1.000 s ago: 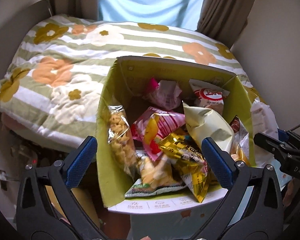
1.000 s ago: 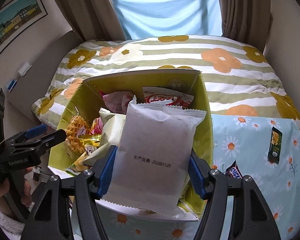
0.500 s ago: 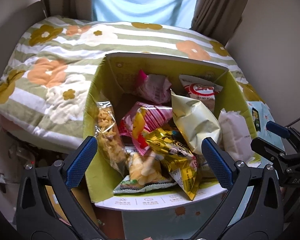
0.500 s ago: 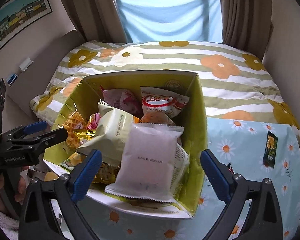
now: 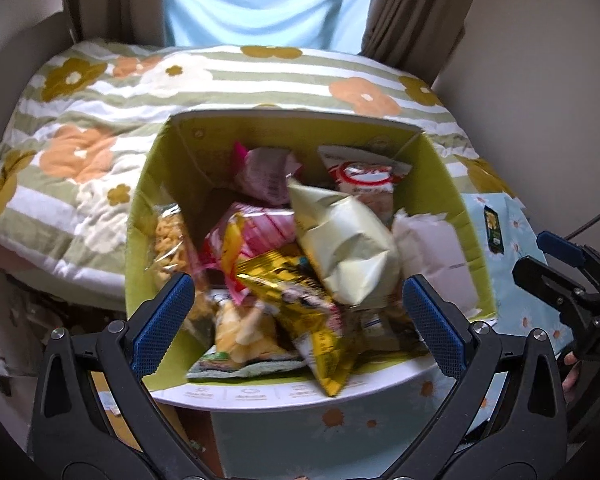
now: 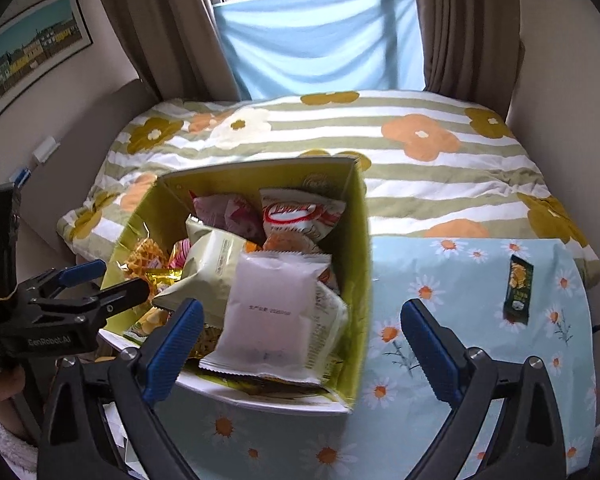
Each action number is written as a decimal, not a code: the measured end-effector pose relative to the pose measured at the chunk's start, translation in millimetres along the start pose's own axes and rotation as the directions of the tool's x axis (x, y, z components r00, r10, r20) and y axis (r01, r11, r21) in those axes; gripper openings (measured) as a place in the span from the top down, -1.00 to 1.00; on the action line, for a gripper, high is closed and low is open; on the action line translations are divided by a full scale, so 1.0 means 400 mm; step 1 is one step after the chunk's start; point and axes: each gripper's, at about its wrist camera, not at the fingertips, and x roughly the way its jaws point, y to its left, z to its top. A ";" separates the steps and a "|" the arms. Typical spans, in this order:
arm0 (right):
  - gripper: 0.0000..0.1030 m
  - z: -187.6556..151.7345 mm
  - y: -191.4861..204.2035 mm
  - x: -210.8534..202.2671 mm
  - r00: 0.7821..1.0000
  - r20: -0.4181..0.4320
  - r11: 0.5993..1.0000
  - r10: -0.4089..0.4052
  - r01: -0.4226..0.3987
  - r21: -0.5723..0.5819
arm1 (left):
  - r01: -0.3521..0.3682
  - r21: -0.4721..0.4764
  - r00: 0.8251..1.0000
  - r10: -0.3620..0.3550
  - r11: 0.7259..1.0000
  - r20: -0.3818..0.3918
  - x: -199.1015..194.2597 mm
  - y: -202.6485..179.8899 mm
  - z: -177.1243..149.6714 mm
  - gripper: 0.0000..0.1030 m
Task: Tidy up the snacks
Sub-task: 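Move both tools back over the Snickers bar and green cracker pack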
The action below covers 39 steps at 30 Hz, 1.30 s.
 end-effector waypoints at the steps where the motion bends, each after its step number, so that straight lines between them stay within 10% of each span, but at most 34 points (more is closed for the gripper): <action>1: -0.90 0.000 -0.016 -0.013 1.000 0.010 1.000 0.000 0.000 0.003 | -0.003 0.005 1.000 0.003 1.000 0.008 -0.006 -0.016 0.002 -1.00; 13: -0.91 0.015 -0.304 -0.153 0.998 0.052 0.999 0.029 -0.030 0.033 | 0.011 0.010 0.997 -0.012 1.000 0.073 -0.027 -0.350 0.000 -1.00; 26: -0.91 0.021 -0.598 -0.171 0.999 0.043 1.000 -0.019 0.019 0.008 | 0.037 -0.075 0.999 -0.039 0.997 -0.024 0.152 -0.717 -0.089 -1.00; 39: -0.90 -0.026 -0.736 0.047 0.990 -0.110 0.992 -0.084 0.093 0.084 | -0.061 -0.135 0.993 0.046 0.989 -0.108 0.406 -0.759 -0.148 -0.99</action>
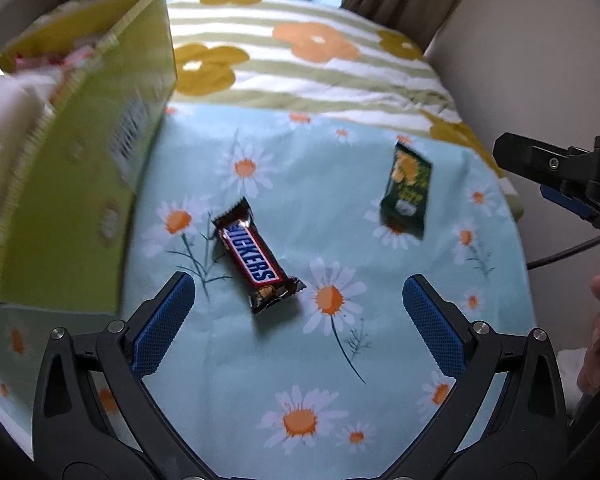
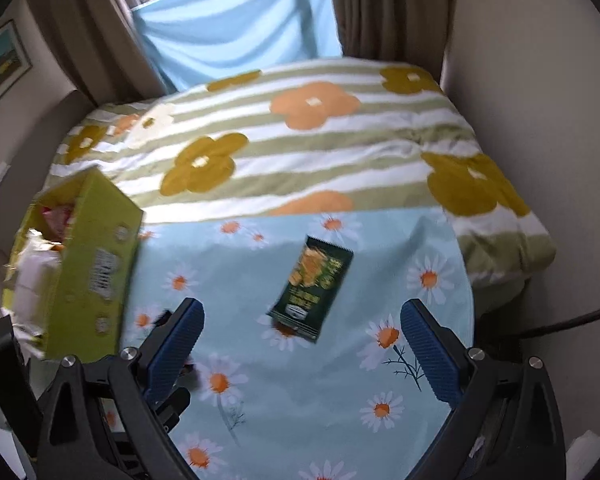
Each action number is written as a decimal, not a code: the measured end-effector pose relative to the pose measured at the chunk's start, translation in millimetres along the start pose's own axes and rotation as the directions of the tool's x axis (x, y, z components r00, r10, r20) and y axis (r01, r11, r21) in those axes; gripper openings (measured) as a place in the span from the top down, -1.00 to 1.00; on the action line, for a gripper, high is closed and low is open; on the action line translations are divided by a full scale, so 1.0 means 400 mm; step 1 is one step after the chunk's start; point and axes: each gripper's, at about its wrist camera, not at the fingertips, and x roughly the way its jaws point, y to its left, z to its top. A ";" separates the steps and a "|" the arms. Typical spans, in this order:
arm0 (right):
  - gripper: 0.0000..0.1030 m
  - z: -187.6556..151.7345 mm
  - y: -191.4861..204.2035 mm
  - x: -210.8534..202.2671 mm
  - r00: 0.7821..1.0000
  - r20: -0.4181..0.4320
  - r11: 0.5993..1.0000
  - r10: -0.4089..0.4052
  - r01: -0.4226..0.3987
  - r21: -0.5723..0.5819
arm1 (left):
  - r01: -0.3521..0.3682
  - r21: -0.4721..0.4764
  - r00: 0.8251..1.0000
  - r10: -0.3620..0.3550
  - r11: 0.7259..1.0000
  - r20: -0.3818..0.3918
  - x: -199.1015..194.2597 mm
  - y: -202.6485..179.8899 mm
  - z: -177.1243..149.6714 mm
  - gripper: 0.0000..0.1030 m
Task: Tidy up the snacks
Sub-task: 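Move both tools back over the Snickers bar and green cracker pack, then grasp Snickers bar with left tool while right tool grasps green cracker pack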
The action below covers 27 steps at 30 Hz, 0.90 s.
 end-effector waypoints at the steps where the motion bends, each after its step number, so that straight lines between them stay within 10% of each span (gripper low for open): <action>1: -0.90 -0.005 -0.004 0.018 1.000 -0.008 1.000 -0.001 0.001 0.012 | -0.011 -0.008 1.000 0.011 1.000 -0.006 0.024 0.004 -0.002 -0.98; 13: -0.90 -0.037 0.020 0.186 0.996 -0.080 0.999 -0.046 0.047 0.019 | -0.084 -0.016 0.995 0.083 0.996 -0.061 0.143 0.048 0.015 -0.63; 18: -0.90 -0.036 0.022 0.211 0.993 -0.093 0.997 -0.071 0.074 0.028 | -0.138 0.065 0.987 0.142 0.988 -0.068 0.141 0.047 0.039 0.00; 27: -0.84 -0.021 0.017 0.244 0.990 -0.095 0.993 -0.107 0.112 0.047 | -0.131 0.143 0.984 0.146 0.981 -0.102 0.132 0.063 0.049 0.28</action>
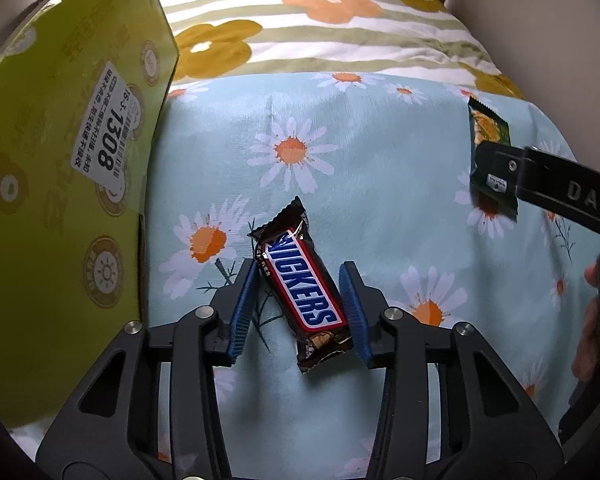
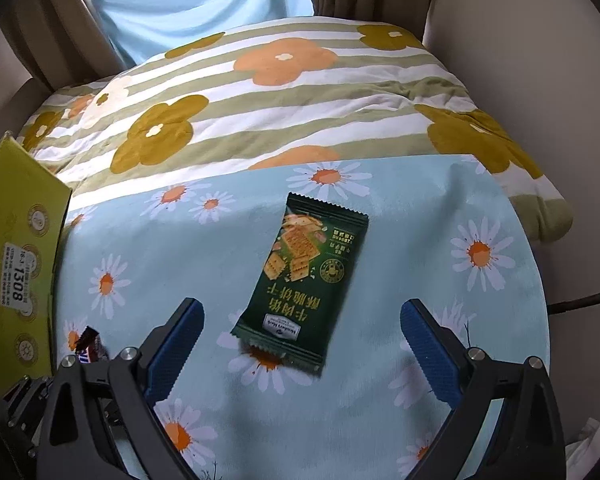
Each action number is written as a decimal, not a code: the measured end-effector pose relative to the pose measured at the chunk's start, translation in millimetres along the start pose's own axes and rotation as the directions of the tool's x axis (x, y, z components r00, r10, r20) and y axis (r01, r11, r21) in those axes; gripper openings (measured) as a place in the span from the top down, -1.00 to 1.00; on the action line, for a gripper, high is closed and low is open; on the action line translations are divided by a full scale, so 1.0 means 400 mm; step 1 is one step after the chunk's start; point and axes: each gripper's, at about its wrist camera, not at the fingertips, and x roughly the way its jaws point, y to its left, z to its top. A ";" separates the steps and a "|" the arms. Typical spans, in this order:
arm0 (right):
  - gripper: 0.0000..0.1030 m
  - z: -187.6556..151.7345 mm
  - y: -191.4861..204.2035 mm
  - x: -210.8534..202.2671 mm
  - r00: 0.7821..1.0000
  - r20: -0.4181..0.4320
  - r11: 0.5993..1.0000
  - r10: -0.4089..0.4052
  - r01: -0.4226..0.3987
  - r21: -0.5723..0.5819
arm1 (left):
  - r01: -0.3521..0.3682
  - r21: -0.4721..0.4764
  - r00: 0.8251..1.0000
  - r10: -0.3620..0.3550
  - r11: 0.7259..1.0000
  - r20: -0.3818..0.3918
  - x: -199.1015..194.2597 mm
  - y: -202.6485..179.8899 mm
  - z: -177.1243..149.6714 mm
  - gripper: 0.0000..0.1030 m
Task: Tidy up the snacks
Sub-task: 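Grasp Snickers bar with left tool while right tool grasps green cracker pack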
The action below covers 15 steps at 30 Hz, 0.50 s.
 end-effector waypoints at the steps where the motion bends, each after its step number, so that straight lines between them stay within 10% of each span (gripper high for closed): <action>1: -0.74 0.002 0.000 0.005 1.000 -0.003 1.000 -0.004 0.004 0.003 | -0.001 0.008 1.000 0.001 1.000 -0.004 0.000 0.000 0.002 0.29; 15: 0.11 0.019 0.040 0.050 0.998 0.011 0.997 -0.059 0.060 -0.040 | 0.013 0.031 1.000 -0.014 0.999 0.011 -0.008 0.005 -0.010 0.39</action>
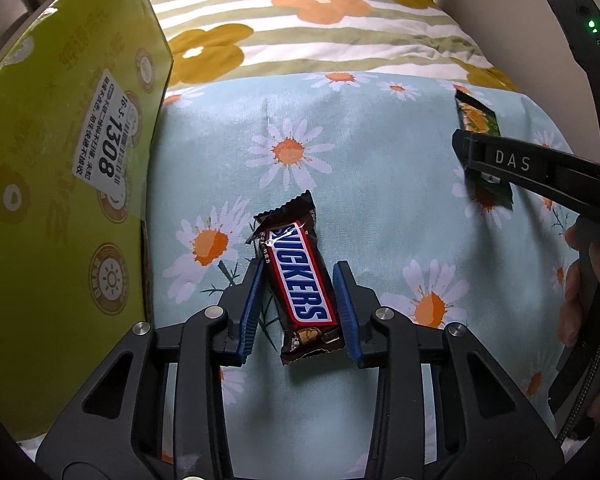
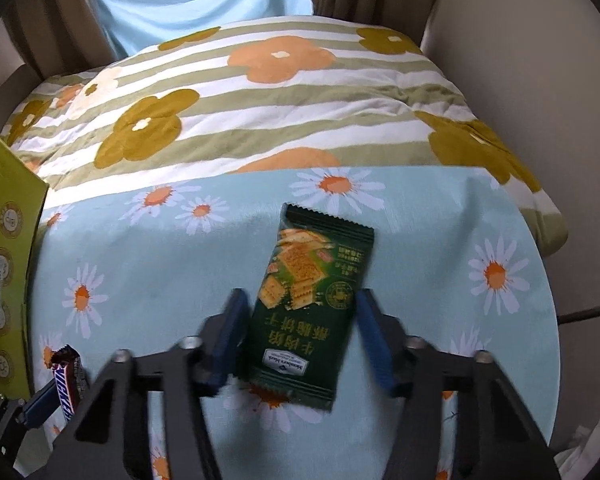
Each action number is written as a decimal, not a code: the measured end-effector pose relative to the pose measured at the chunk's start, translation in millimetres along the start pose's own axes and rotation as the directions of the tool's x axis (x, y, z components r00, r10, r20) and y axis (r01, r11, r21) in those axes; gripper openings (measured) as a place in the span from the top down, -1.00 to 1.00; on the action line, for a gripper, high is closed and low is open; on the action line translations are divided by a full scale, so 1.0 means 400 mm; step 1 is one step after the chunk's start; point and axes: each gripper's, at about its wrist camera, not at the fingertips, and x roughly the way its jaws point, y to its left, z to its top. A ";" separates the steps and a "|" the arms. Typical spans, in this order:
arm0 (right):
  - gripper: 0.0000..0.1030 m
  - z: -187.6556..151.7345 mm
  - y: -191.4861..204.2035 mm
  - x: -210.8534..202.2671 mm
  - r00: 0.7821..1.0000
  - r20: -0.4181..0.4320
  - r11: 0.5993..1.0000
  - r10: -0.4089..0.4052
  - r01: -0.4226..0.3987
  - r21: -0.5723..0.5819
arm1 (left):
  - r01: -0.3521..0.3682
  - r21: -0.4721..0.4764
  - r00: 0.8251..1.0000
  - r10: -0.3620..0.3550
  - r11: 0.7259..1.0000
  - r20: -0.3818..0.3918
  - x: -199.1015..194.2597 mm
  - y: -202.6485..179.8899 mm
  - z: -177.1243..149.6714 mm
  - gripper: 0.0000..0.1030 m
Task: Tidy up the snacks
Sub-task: 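Grasp Snickers bar with left tool while right tool grasps green cracker pack, then carry Snickers bar and green cracker pack over the yellow-green box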
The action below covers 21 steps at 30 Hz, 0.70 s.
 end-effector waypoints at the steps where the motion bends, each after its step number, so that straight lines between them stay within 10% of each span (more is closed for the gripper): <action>1: 0.12 0.001 0.001 0.001 1.000 -0.002 1.000 -0.002 0.002 -0.005 | 0.002 -0.002 1.000 -0.002 1.000 0.000 0.000 0.000 -0.001 0.39; 21: 0.15 -0.031 -0.017 -0.120 0.994 0.073 0.997 0.081 -0.080 -0.008 | 0.084 -0.028 0.992 -0.081 0.996 0.092 -0.098 -0.005 -0.013 0.41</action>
